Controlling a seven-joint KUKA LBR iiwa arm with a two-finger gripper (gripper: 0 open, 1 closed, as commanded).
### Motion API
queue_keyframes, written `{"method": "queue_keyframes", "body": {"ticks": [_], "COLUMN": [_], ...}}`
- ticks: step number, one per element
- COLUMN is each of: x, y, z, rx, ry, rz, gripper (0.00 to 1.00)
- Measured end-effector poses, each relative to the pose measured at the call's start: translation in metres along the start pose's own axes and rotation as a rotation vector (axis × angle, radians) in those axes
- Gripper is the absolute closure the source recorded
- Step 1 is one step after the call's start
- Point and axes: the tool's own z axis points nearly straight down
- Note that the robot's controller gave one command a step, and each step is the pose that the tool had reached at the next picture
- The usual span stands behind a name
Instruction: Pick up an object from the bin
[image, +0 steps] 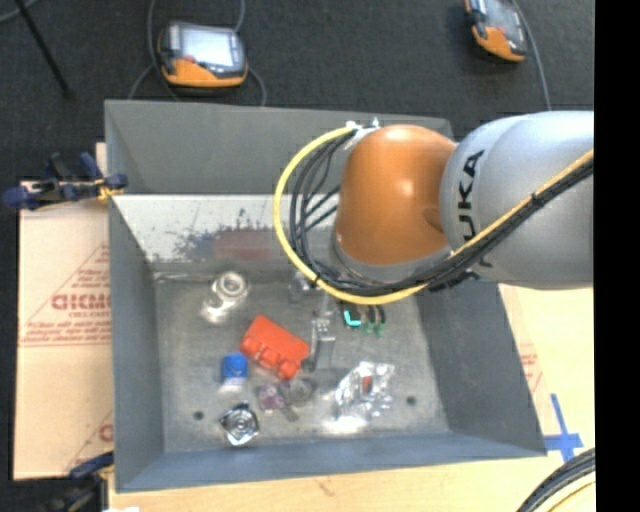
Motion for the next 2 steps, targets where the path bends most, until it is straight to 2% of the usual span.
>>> {"method": "queue_keyframes", "body": {"ticks": [1, 2], "x": [-0.0465, -0.0484], "y": [-0.0103, -0.0076], "z": [0.1325, 0.1254], "rx": [0.002, -0.003], "ry": [0.000, -0.007], "rz": [-0.109, -0.106], "gripper": [0.00, 1.00]}}
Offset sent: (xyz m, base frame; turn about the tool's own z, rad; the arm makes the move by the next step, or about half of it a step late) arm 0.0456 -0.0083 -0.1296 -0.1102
